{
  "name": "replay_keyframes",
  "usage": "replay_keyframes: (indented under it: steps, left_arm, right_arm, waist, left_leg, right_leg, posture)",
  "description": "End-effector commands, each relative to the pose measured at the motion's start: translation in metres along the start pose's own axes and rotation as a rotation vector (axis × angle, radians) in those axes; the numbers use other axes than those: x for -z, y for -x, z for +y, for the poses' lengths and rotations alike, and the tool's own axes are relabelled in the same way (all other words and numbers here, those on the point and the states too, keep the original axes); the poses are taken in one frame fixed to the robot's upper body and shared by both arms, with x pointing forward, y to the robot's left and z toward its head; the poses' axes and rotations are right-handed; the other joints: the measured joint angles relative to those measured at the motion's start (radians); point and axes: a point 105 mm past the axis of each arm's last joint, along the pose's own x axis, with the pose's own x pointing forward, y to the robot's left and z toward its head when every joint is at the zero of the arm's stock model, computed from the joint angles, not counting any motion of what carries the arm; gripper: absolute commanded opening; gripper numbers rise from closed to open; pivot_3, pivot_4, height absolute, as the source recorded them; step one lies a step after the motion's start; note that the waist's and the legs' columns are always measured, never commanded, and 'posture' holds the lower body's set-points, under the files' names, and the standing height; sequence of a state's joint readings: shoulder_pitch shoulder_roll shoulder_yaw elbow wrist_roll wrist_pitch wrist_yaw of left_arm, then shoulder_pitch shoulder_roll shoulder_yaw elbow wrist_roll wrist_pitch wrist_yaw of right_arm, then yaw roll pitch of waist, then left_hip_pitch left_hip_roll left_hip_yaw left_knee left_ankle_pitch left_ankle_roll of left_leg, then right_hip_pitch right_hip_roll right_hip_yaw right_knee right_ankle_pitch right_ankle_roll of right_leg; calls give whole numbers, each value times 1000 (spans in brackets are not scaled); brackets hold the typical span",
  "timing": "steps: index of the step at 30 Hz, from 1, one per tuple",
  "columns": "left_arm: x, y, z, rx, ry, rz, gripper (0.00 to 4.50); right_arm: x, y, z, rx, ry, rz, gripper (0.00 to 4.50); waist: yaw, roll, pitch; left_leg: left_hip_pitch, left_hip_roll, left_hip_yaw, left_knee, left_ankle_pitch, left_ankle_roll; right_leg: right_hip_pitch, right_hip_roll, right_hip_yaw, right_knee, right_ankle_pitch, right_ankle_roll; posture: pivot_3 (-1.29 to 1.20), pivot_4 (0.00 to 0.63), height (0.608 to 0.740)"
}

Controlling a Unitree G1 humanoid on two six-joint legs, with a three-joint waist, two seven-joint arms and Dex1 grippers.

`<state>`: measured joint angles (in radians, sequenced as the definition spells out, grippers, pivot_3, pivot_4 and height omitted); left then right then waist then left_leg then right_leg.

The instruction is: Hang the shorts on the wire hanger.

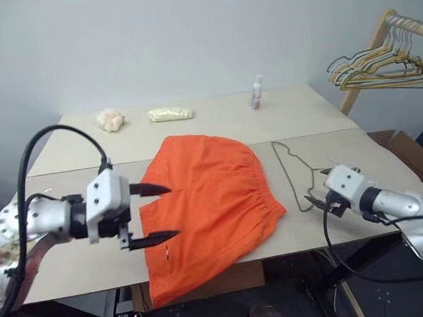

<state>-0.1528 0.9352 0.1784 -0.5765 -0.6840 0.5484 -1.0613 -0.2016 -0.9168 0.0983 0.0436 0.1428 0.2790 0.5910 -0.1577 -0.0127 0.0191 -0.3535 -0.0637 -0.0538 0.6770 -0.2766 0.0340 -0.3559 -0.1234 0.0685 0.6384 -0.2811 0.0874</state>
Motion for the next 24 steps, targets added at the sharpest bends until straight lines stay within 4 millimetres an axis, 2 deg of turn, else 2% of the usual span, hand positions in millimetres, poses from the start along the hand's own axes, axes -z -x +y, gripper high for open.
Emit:
replay_keyframes:
  steps: [1,4,7,11,17,20,24]
  left_arm:
    - [-5,-11,6,13,7,-53,4454]
    - [-1,-14,9,28,3,-59,4454]
    - [3,-14,9,38,1,-58,4500]
    - [5,-14,10,32,4,-64,4500]
    - [6,-12,11,16,25,-87,4500]
    - [7,-11,12,10,30,-94,4500]
    - [-1,-11,22,-40,66,-162,4500]
  right_arm:
    - [11,-12,-11,54,-123,171,4500]
    - [22,-24,-7,19,-233,284,4500]
    - [28,-33,-9,29,-290,341,3593]
    - [27,-37,-14,42,-379,355,2165]
    - [18,-34,-17,52,-345,319,86]
    - [2,-28,-28,98,-254,236,15]
    - [-36,-13,-50,251,133,23,15]
  waist:
    - [-2,0,0]
    - [-10,0,0]
    - [-19,0,0]
    - [-21,0,0]
    - [-21,0,0]
    - [-20,0,0]
    - [-21,1,0]
  left_leg:
    - [-1,0,0,0,0,0]
    - [-1,0,1,0,0,0]
    - [-2,0,1,0,0,0]
    - [-2,0,1,0,0,0]
    - [-3,0,0,0,0,0]
    - [-5,0,0,0,0,0]
    - [-17,-2,0,3,0,0]
  right_leg:
    - [-1,0,0,0,0,0]
    - [-2,0,1,0,0,0]
    - [-2,0,0,-1,0,0]
    - [-2,0,0,-1,0,0]
    - [-3,0,0,-1,0,0]
    - [-7,0,0,0,0,0]
    - [-20,-1,1,6,0,0]
  posture:
    - [-208,0,740]
    - [-217,0,740]
    - [-212,0,740]
    - [-202,0,740]
    - [-195,0,740]
    - [-194,0,740]
    - [-198,0,740]
